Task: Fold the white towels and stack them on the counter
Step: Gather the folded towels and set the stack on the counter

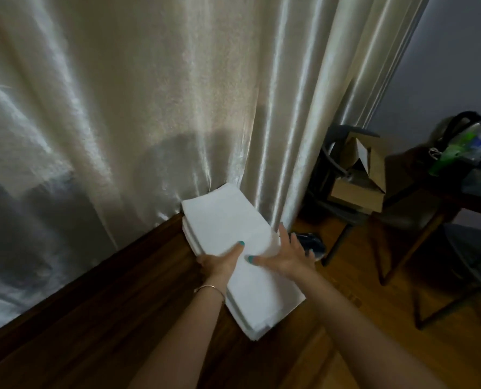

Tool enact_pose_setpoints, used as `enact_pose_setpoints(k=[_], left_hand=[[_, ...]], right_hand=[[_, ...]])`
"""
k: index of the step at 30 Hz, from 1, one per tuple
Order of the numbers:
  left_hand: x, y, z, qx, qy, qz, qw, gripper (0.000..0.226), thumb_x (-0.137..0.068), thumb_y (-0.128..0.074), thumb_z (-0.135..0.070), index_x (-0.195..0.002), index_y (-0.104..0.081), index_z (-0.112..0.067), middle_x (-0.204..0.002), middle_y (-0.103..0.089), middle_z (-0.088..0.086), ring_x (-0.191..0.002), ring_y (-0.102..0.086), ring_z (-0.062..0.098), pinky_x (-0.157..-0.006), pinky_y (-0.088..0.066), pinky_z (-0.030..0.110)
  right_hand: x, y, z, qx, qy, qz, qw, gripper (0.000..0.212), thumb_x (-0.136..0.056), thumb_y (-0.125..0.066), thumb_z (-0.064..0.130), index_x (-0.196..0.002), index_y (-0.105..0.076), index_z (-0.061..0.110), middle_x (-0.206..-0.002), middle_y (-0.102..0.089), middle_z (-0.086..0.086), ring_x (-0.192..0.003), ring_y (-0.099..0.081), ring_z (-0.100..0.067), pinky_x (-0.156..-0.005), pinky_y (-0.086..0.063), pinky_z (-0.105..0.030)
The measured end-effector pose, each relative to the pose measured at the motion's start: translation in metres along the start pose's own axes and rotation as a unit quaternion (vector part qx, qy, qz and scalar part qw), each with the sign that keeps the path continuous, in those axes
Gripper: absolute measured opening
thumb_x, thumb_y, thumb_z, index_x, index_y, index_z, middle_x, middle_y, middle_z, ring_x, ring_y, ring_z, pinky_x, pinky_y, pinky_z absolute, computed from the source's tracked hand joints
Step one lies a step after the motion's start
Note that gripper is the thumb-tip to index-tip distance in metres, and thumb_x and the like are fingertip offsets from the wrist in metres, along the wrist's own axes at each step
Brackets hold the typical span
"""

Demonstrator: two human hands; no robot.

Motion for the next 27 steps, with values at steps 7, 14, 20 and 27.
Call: enact_pose_setpoints(k=[7,14,20,27], left_hand=[[-0.018,-0.010,0.014,0.103,0.028,-0.023,0.994,0.119,-0.013,-0.087,-0.058,-0.114,-0.059,-0.002,-0.114,-0.066,0.014,-0.094,-0.067,0.031,-0.083,-0.057,0.045],[0.003,-0.019,0.009,0.169,0.017,-0.028,0.985,0.067,-0.055,-0.091,-0.030,-0.110,-0.064,-0.001,-0.104,-0.068,0.013,-0.091,-0.066,0.033,-0.088,-0.054,0.046],[0.018,-0.040,0.000,0.215,0.008,-0.044,0.976,0.026,-0.072,-0.081,-0.011,-0.091,-0.066,-0.002,-0.094,-0.069,0.019,-0.077,-0.066,0.031,-0.077,-0.055,0.041],[0.015,-0.062,-0.005,0.218,0.014,-0.067,0.974,0.042,-0.073,-0.081,-0.015,-0.105,-0.064,0.005,-0.102,-0.068,0.019,-0.087,-0.067,0.033,-0.085,-0.054,0.042]], right_hand=[[-0.039,-0.004,-0.020,-0.225,0.134,0.171,0.950,0.111,-0.065,-0.089,0.035,-0.145,-0.013,0.053,-0.146,-0.034,0.024,-0.143,-0.029,-0.013,-0.106,-0.031,-0.023],[-0.071,-0.007,-0.038,-0.227,0.227,0.229,0.919,0.101,-0.059,-0.092,0.025,-0.124,-0.028,0.070,-0.125,-0.045,0.038,-0.117,-0.047,0.009,-0.090,-0.045,-0.015],[-0.093,0.008,-0.040,-0.200,0.255,0.308,0.894,0.119,-0.059,-0.092,0.028,-0.147,-0.014,0.048,-0.141,-0.044,0.014,-0.131,-0.044,-0.012,-0.109,-0.043,-0.041],[-0.124,0.024,-0.043,-0.165,0.239,0.353,0.889,0.129,-0.056,-0.093,0.029,-0.152,-0.009,0.041,-0.146,-0.041,0.007,-0.132,-0.043,-0.019,-0.111,-0.039,-0.043]])
Point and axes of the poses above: each hand's wrist, its own x-axis away from the middle knuckle, its own y-axis out of the back of the hand, z = x × y, the point moved 5 cm from there along -x, towards the middle knuckle
